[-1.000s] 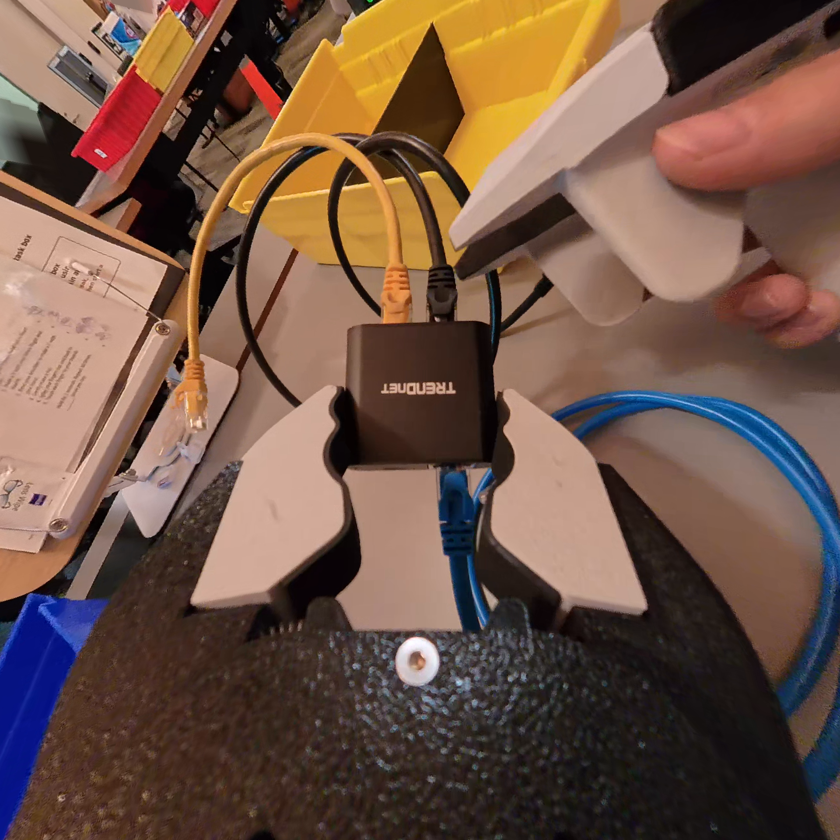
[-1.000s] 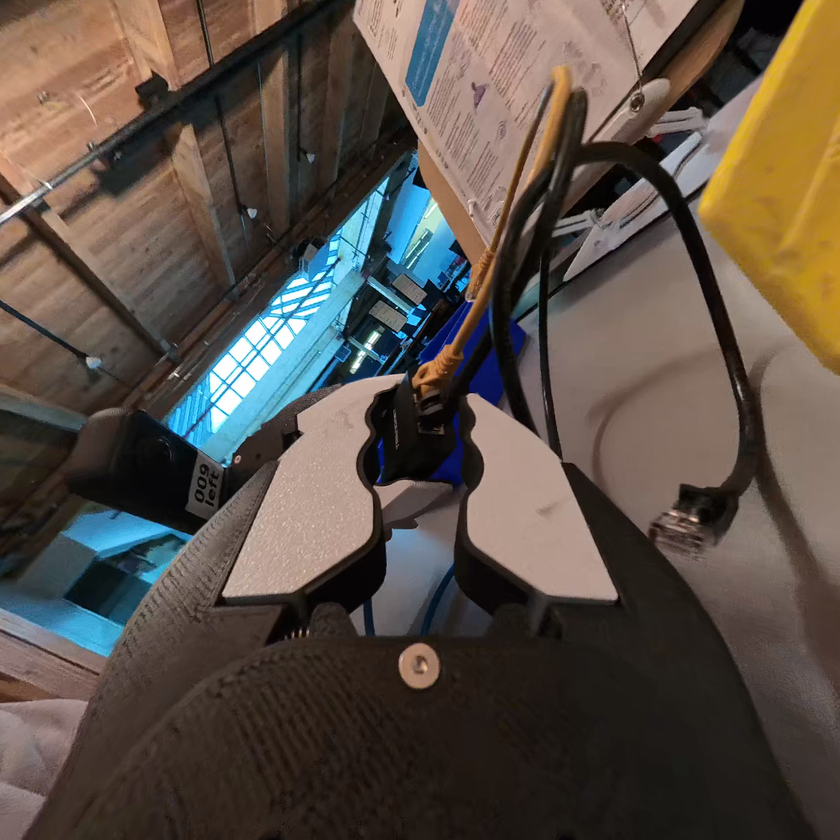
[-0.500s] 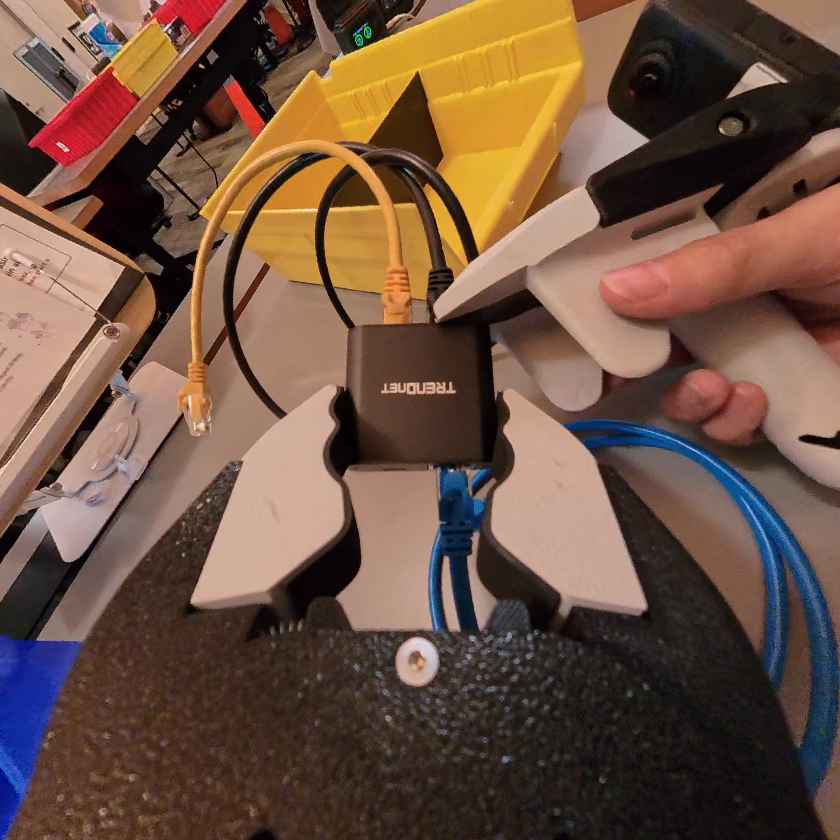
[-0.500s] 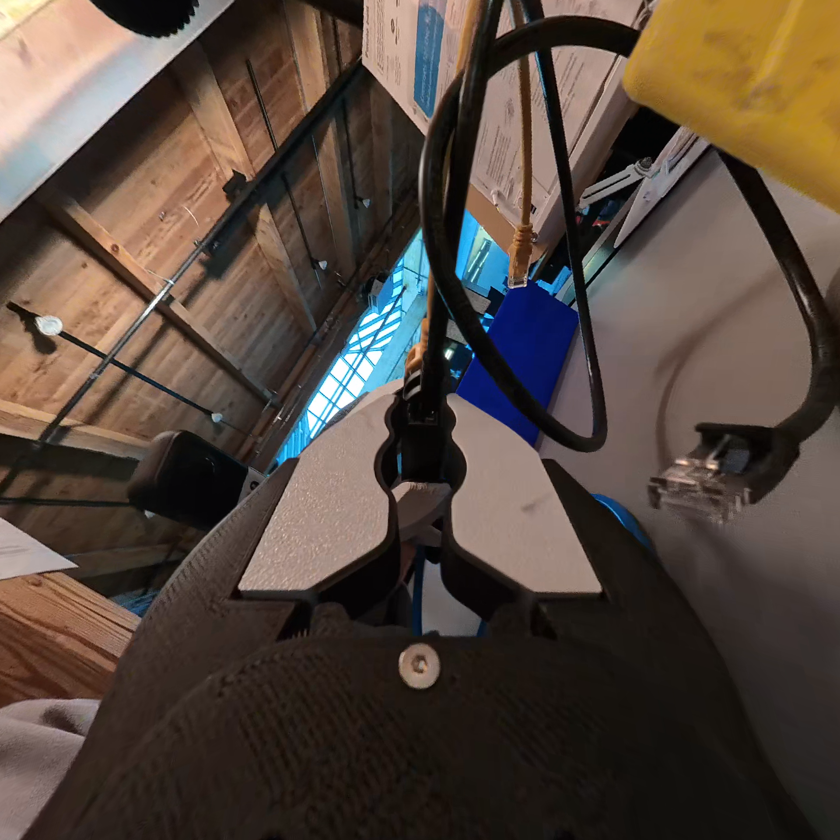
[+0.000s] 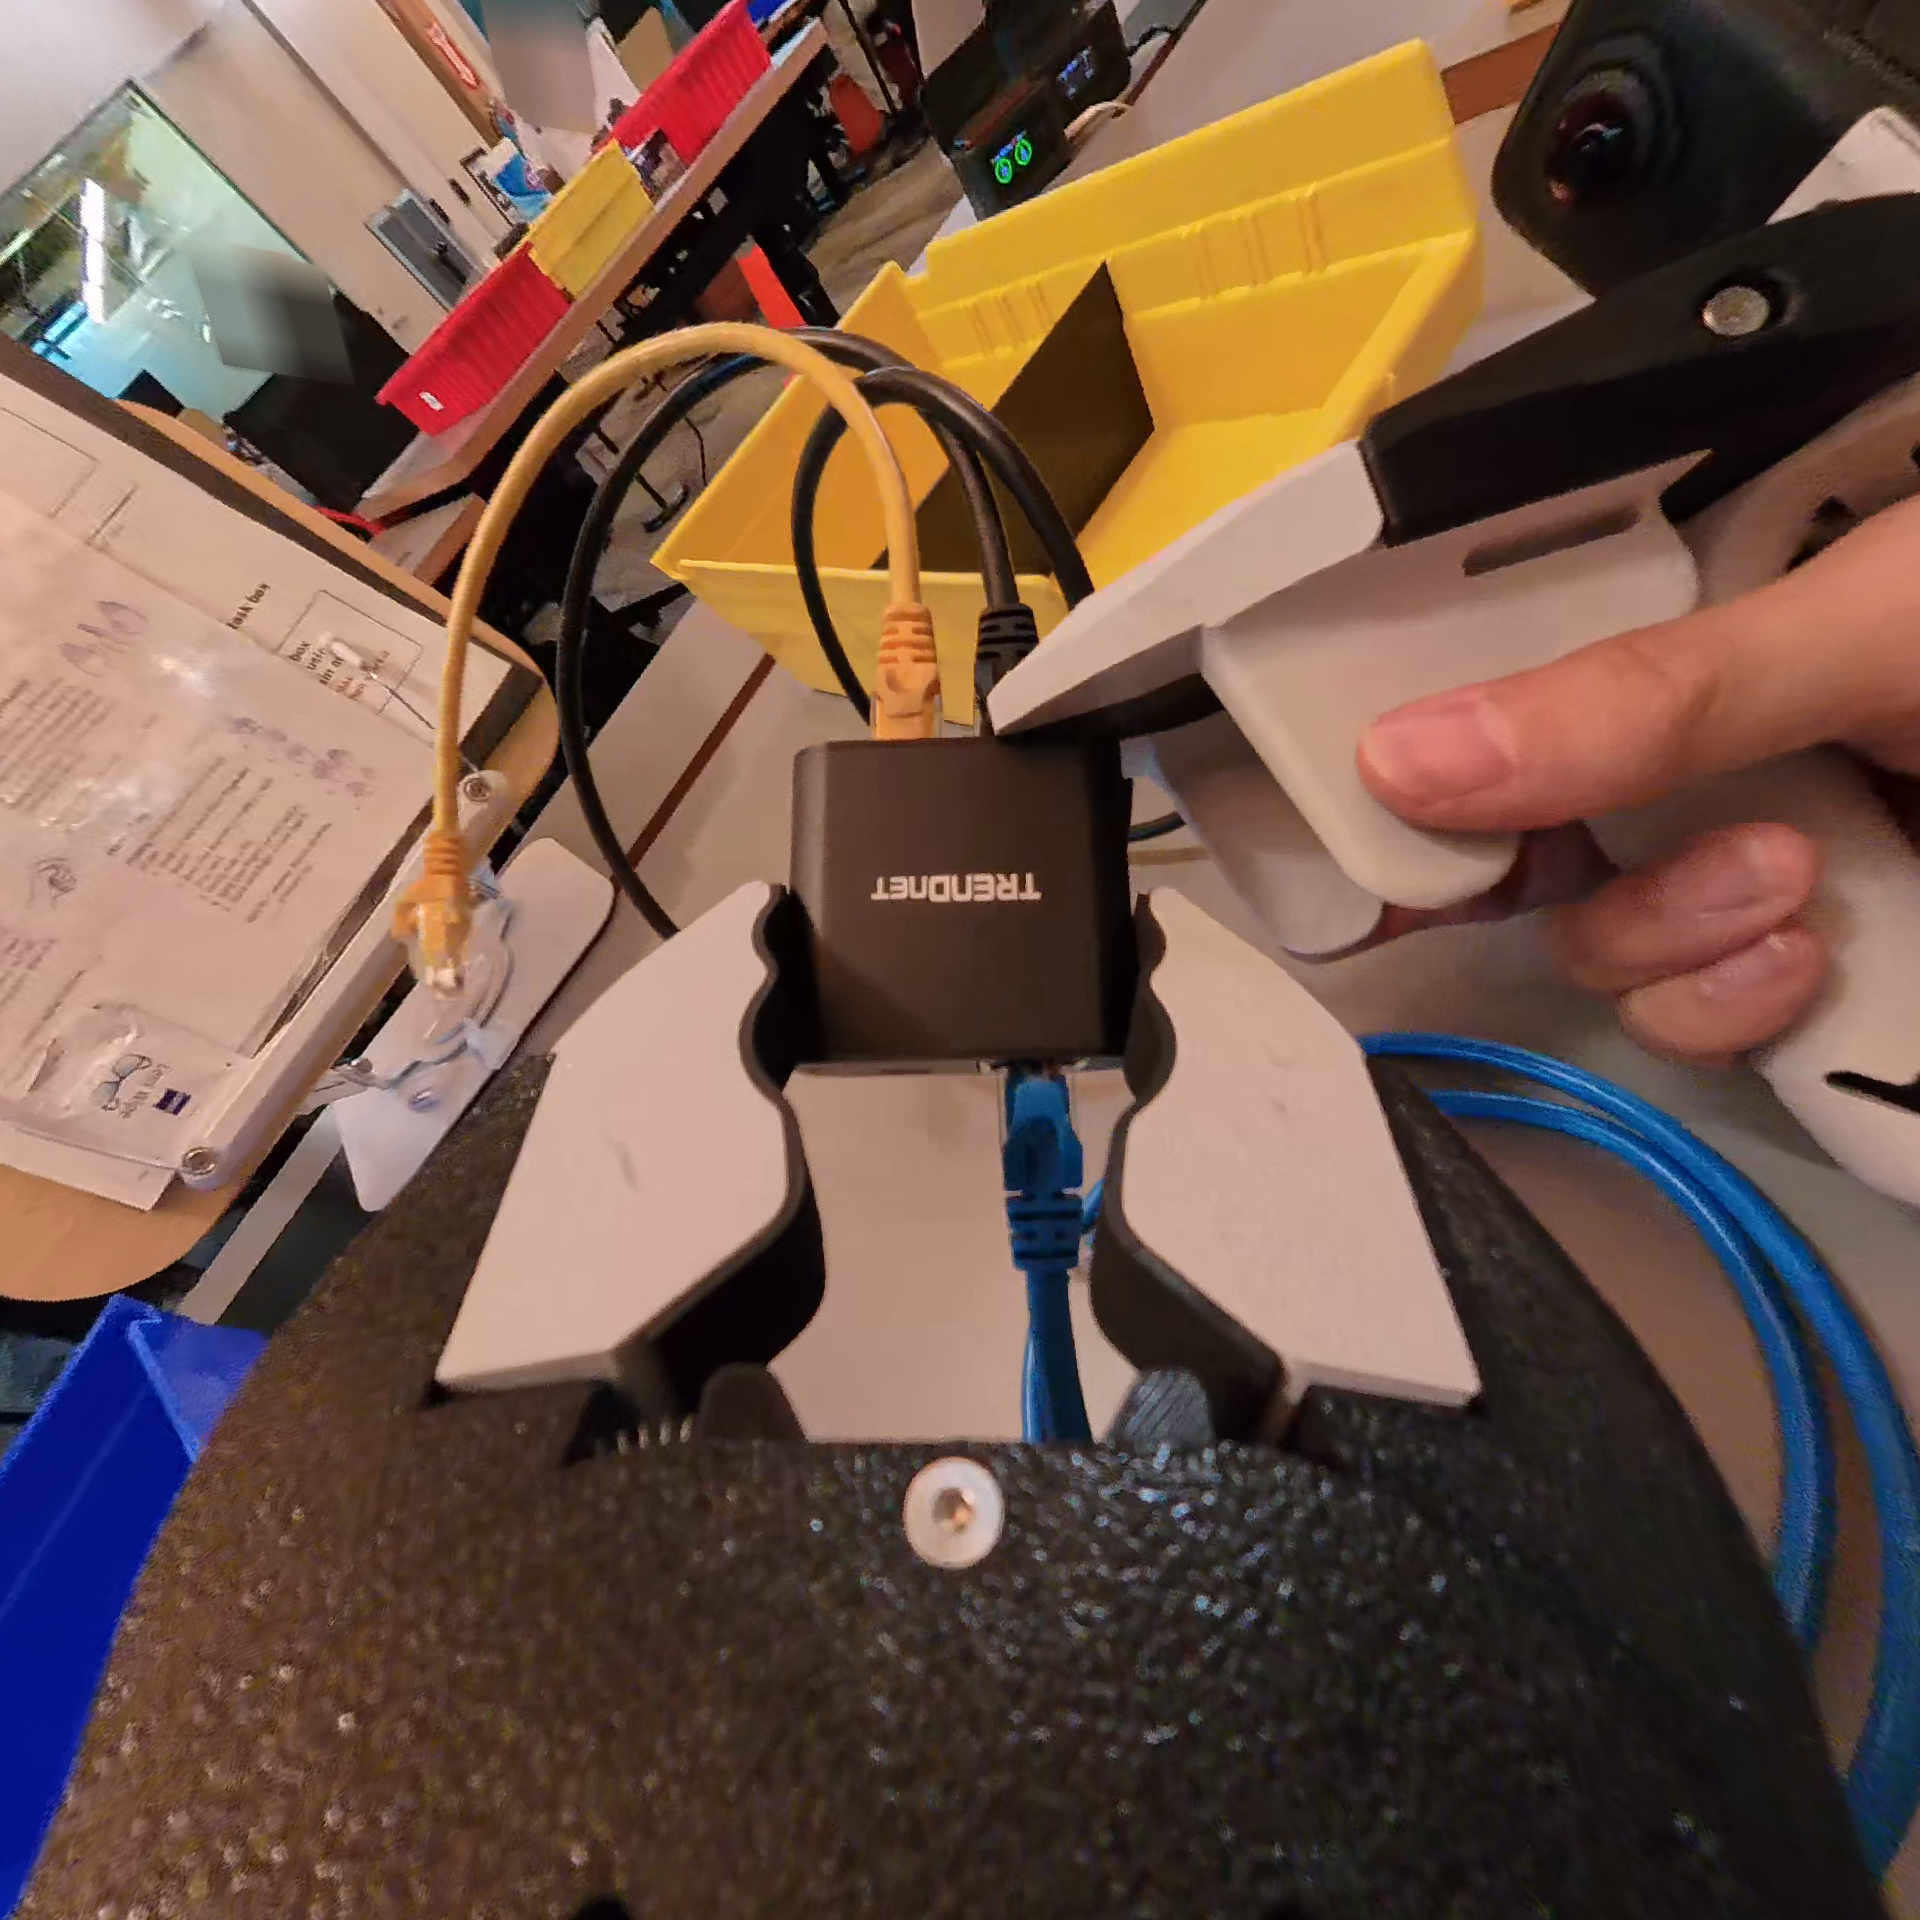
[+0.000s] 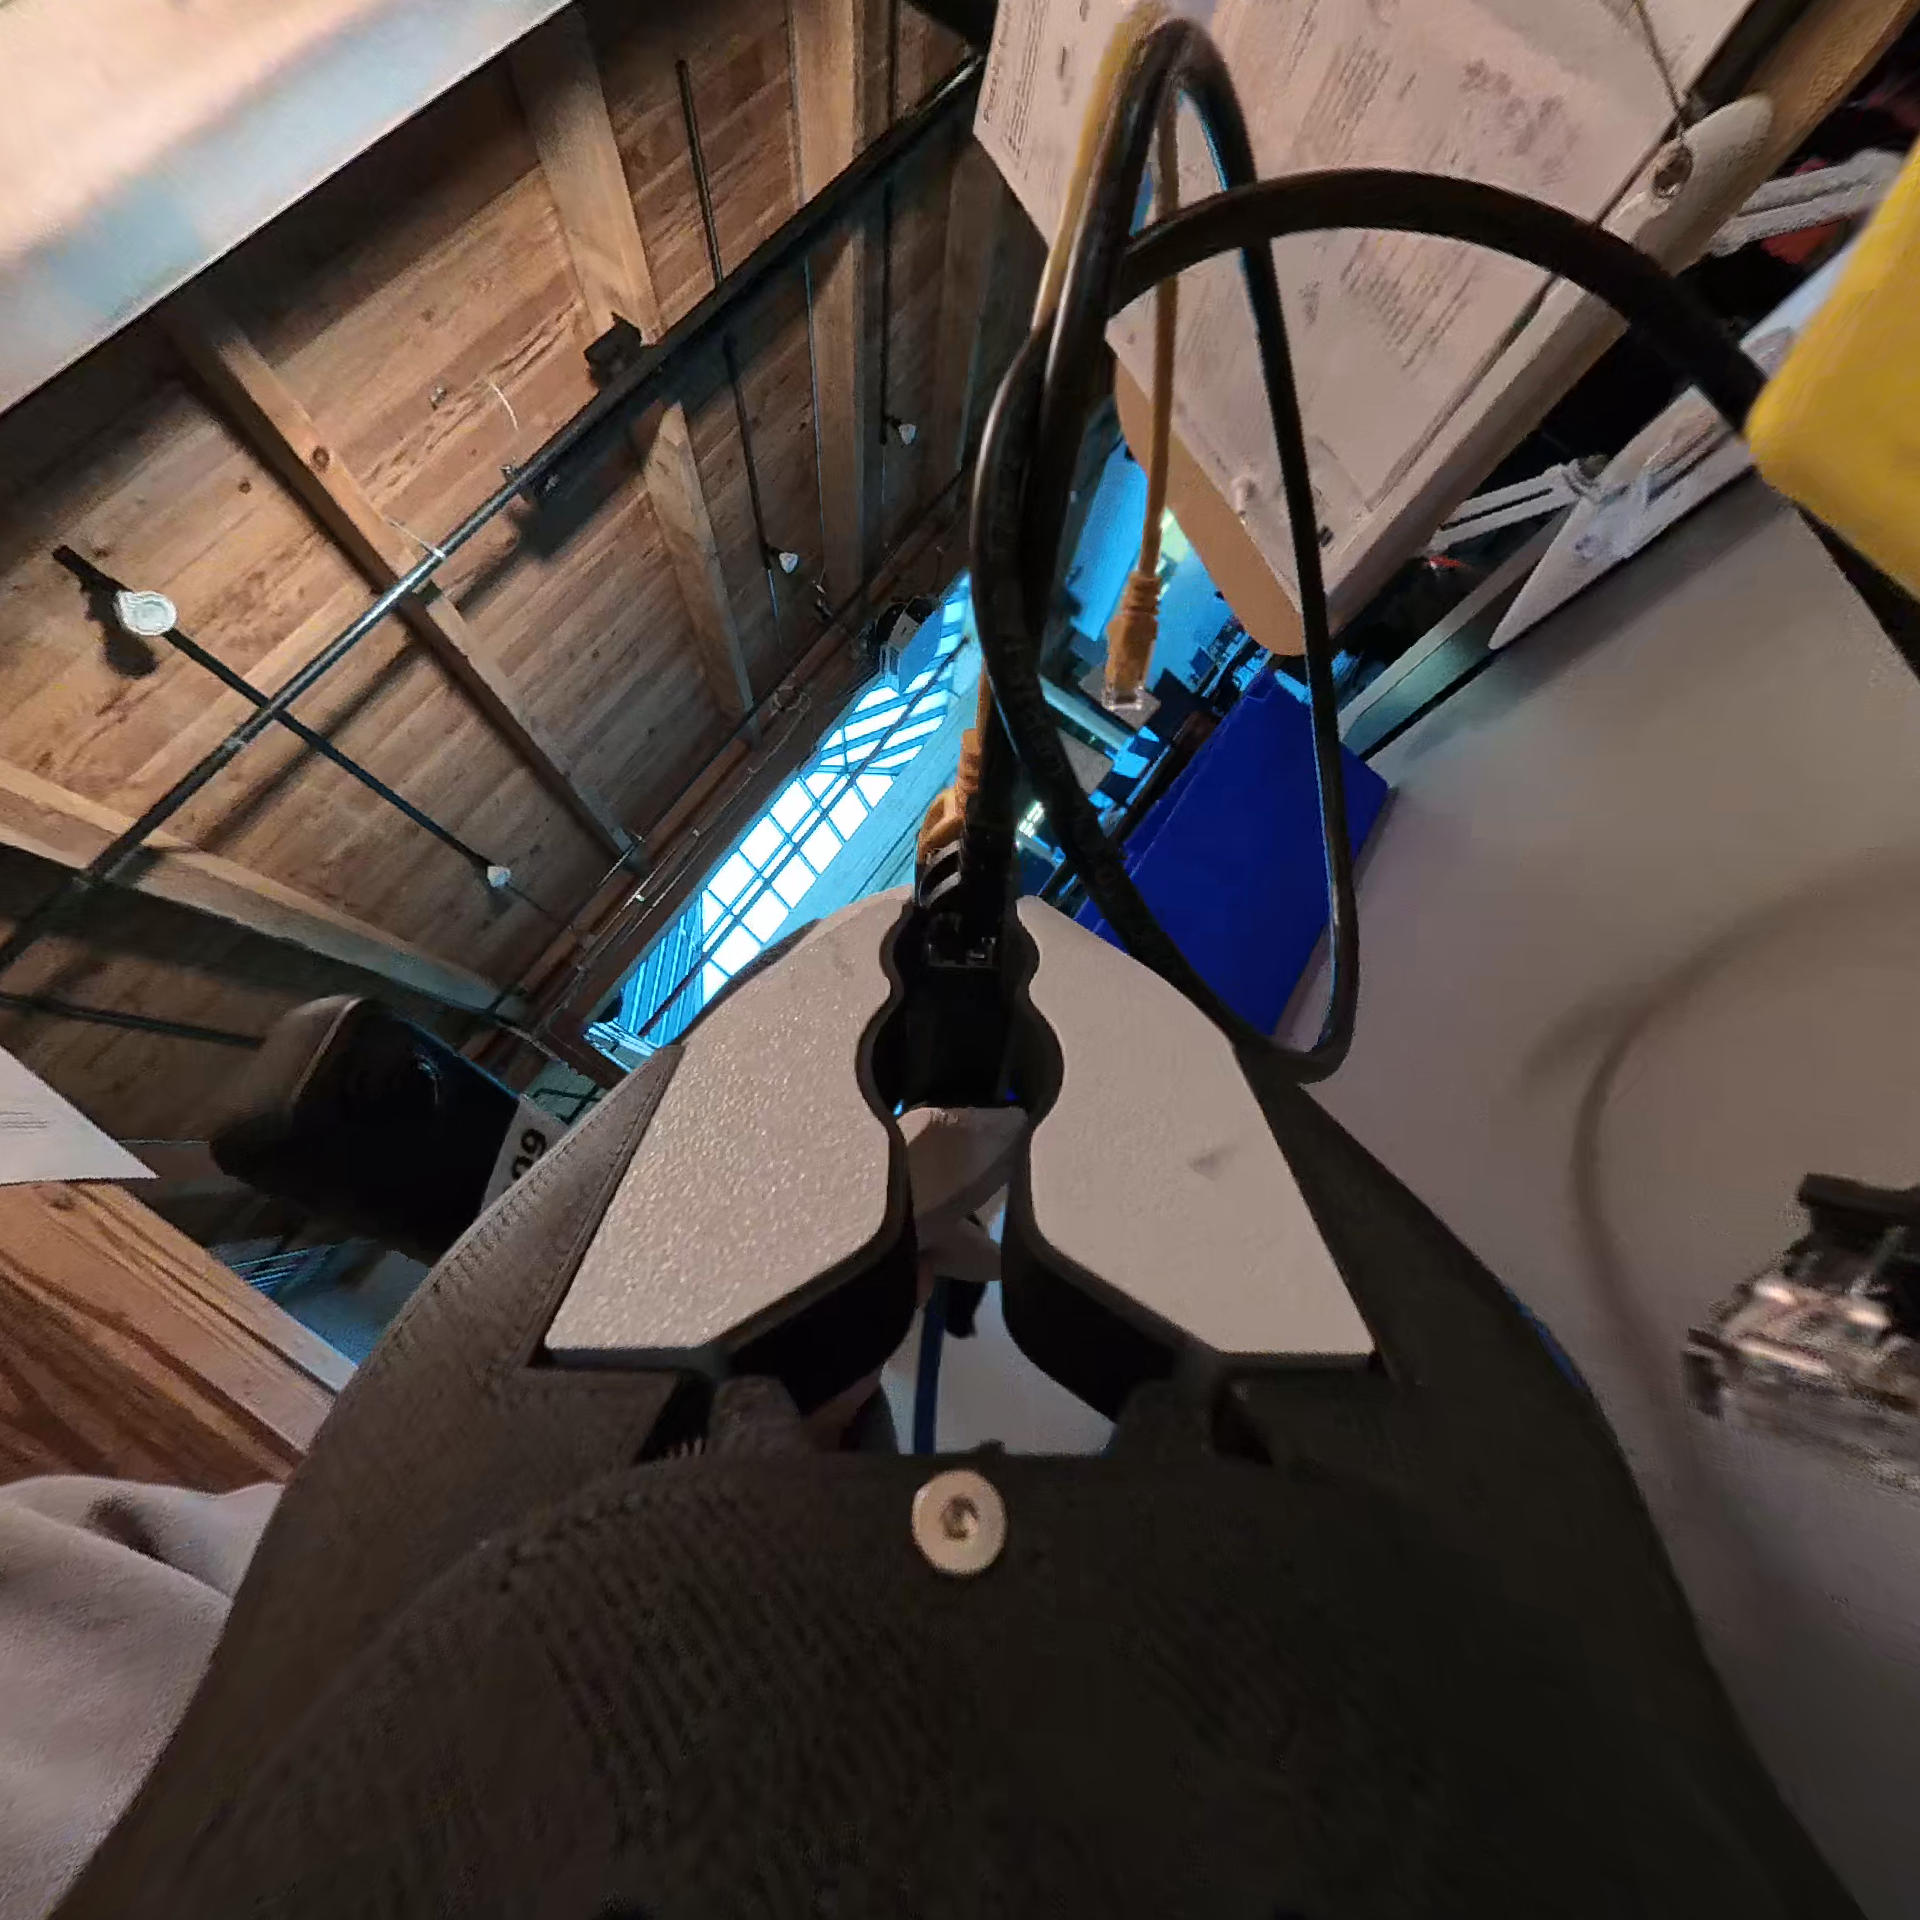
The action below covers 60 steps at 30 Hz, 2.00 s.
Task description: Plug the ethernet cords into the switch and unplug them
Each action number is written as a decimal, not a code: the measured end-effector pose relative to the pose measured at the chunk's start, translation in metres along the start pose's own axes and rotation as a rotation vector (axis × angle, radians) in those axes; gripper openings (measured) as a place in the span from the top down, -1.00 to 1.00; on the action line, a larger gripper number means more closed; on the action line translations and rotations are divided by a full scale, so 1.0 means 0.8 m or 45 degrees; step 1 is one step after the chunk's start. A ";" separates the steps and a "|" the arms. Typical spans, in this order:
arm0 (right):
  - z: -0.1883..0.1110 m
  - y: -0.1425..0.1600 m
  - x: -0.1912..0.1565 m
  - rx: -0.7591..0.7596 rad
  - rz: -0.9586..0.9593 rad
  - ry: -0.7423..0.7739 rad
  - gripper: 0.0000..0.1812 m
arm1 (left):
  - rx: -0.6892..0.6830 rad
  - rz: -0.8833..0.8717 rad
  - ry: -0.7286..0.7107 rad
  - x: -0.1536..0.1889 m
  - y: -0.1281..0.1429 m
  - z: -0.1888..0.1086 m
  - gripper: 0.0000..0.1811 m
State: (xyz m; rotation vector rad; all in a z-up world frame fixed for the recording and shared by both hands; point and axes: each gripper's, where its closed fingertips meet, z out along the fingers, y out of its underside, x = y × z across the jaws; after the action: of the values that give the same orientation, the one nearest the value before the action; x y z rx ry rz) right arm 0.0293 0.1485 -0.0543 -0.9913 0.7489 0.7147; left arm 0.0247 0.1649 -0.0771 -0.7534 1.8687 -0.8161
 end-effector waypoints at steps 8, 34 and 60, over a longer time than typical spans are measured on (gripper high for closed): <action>0.005 0.009 -0.021 0.135 0.066 -0.057 0.85 | 0.173 -0.077 0.068 -0.003 -0.010 -0.021 0.32; 0.005 0.030 -0.010 0.248 0.264 -0.024 0.85 | 0.419 -0.280 0.060 0.004 0.008 -0.040 0.32; 0.026 0.048 0.009 0.037 -0.140 0.143 0.84 | 0.444 -0.432 0.077 -0.007 0.034 -0.033 0.33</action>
State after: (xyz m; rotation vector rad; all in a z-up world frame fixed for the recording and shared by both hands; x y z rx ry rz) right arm 0.0064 0.1830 -0.0705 -1.0439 0.7937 0.5550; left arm -0.0018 0.1914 -0.0868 -0.8377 1.6082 -1.3527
